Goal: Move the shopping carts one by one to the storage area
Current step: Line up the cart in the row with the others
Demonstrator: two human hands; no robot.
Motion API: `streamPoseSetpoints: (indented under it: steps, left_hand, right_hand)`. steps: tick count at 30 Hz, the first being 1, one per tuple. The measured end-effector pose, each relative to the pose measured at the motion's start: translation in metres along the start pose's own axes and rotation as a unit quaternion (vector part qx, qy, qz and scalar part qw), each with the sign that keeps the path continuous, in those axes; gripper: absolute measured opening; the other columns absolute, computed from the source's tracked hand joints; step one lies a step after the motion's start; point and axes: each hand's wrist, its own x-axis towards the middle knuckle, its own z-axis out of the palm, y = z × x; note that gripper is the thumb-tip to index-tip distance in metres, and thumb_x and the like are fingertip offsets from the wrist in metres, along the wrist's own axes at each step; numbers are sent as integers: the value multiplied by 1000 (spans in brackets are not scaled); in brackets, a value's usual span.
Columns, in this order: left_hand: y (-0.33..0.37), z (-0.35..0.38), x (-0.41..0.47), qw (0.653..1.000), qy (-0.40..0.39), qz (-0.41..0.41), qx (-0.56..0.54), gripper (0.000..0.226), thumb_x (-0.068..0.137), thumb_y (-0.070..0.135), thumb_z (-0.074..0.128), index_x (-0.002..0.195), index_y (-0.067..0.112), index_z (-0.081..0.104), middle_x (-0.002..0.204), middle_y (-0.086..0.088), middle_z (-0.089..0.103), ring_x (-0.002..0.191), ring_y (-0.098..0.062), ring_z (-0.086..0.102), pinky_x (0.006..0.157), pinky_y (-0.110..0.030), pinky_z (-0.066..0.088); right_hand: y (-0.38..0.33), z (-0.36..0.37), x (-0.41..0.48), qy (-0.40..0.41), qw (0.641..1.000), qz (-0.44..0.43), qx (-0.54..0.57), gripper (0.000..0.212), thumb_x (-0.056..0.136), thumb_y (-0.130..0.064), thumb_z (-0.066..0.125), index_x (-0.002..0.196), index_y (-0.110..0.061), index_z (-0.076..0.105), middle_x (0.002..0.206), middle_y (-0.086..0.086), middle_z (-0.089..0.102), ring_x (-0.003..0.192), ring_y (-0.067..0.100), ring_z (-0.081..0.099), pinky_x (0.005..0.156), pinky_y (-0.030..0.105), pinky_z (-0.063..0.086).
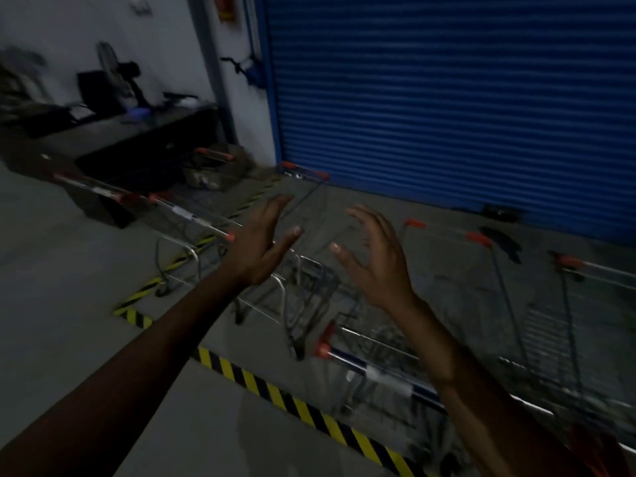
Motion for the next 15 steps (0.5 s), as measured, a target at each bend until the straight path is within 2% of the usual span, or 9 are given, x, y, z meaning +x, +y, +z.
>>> streamPoseSetpoints:
  steps: [3,5,7,12,15]
  left_hand:
    - [-41,-54,7,999,31,13,18,72,96,62,36,148,12,39,147,-9,44,131,-7,37,108,-24,31]
    - [-69,-88,14,998,43,19,39,73,96,65,35,147,13,39,147,-8,45,133,-12,41,108,-26,33]
    - [-96,-120,18,996,63,18,57,70,96,61,39,146,12,41,145,-8,46,133,-20,45,107,-33,38]
    - [-156,-178,17,991,99,7,88,61,97,47,52,146,13,41,143,-7,48,131,-20,47,106,-38,42]
    - [-191,-192,16,989,96,-7,112,62,97,47,54,147,15,39,143,-7,47,129,-20,48,103,-39,45]
  right_hand:
    - [-29,48,42,-1,999,-25,30,65,87,-55,60,139,-18,52,145,-1,48,133,17,46,100,49,48]
    - [-46,83,70,-3,998,-48,43,65,87,-55,60,140,-18,51,146,-3,47,134,16,45,100,49,48]
    - [-61,117,94,-8,997,-64,54,65,87,-55,60,141,-19,50,148,-4,45,136,16,44,101,50,48]
    - [-89,189,127,-22,994,-67,80,64,86,-56,58,140,-23,50,147,-10,44,134,14,44,100,50,48]
    - [-90,224,140,-53,994,-53,83,67,85,-62,55,141,-27,48,149,-12,40,136,11,41,102,49,48]
